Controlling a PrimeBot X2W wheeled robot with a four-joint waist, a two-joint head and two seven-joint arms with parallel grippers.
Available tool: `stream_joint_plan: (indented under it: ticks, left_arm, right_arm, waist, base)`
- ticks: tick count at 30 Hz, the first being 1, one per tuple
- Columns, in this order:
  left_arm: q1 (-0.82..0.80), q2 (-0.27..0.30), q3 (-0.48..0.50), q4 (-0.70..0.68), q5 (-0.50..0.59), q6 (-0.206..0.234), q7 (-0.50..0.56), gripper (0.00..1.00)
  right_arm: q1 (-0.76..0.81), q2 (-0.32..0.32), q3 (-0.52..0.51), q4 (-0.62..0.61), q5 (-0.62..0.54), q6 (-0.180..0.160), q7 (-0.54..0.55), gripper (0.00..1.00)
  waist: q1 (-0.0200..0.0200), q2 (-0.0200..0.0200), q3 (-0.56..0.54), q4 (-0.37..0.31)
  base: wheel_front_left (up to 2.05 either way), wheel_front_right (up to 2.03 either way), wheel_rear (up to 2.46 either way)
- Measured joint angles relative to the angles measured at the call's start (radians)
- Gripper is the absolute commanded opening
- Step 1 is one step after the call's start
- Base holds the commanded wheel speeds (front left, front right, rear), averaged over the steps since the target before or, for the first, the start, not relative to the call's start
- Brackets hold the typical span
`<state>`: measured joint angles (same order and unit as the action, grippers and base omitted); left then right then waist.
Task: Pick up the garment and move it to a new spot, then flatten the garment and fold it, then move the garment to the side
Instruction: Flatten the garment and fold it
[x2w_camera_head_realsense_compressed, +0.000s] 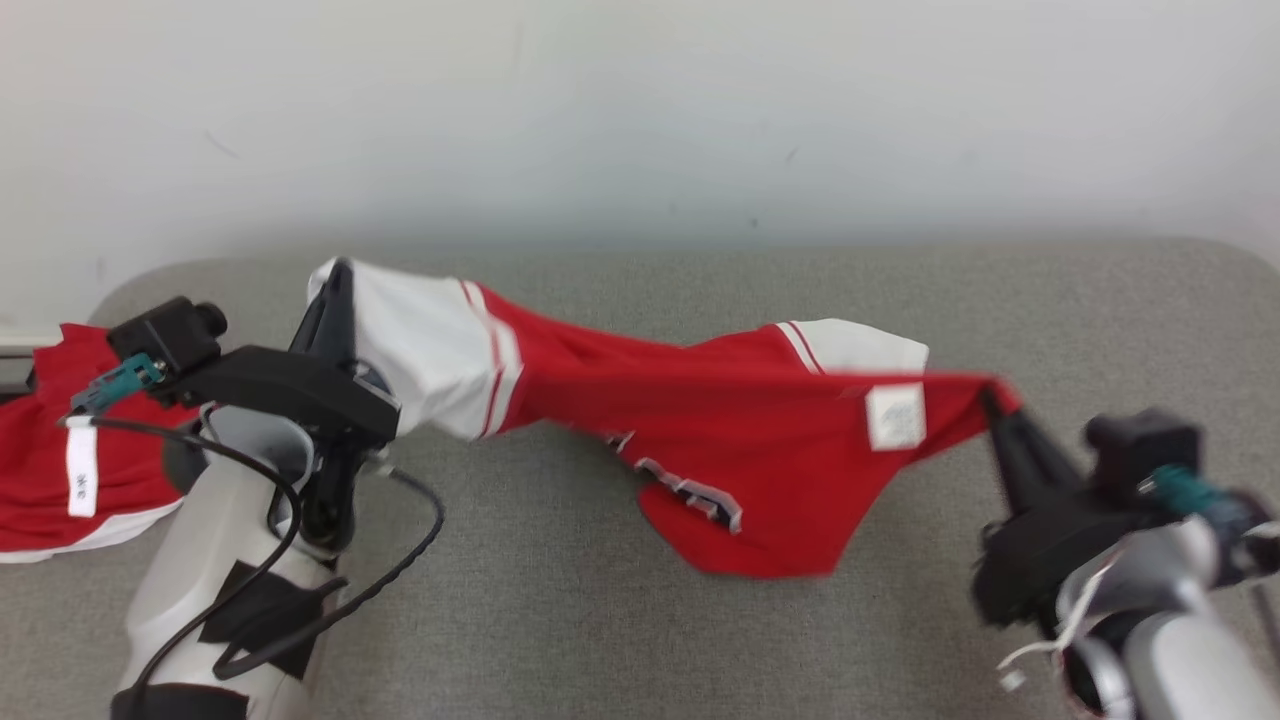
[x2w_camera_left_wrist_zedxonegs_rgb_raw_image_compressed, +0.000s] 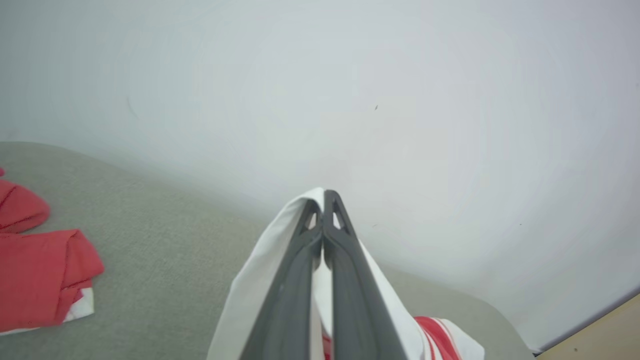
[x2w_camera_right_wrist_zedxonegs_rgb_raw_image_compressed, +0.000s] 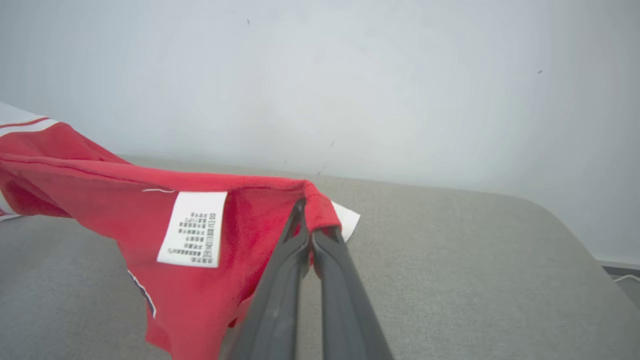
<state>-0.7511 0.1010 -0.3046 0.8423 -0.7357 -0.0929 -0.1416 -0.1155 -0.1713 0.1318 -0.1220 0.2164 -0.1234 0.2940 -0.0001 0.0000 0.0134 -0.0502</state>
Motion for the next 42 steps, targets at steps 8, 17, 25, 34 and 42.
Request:
stream_joint_plan:
  ticks: [8,17,25,34,42]
  left_arm:
    - [0.093,-0.043,0.062,-0.282,-0.128,-0.03,-0.08,0.0]
    - [0.206,-0.045,0.032,-0.783,-0.284,-0.031,-0.04,0.0]
    - [0.242,-0.051,-0.058,-0.955,-0.338,-0.01,0.08,0.0]
    - [0.2,-0.047,0.039,-0.628,-0.322,0.113,0.084,0.0]
    - [-0.195,-0.065,0.087,-0.627,-0.3,0.069,0.007,0.0]
  right_arm:
    - [-0.031,-0.051,-0.136,-0.126,0.085,0.0,-0.033,0.0]
    - [-0.042,-0.035,-0.274,-0.353,0.263,0.018,-0.074,0.0]
    - [-0.08,-0.072,-0.263,-0.323,0.277,0.018,-0.004,0.0]
    - [-0.372,-0.029,-0.051,0.193,0.282,0.07,0.108,0.0]
    - [-0.794,-0.069,-0.157,0.285,0.273,0.071,0.002,0.0]
  waist:
    - [0.0,0.0,-0.06,0.006]
    - [-0.0001,-0.0001,-0.12,0.004]
    - [-0.0001,-0.0002,-0.122,-0.014]
    - [0.0002,0.0,-0.047,-0.051]
    - [0.0003,-0.0001,0.03,-0.066]
  base:
    - [0.0,0.0,0.0]
    - [0.0,0.0,0.0]
    - [0.0,0.0,0.0]
    - [0.0,0.0,0.0]
    - [0.0,0.0,0.0]
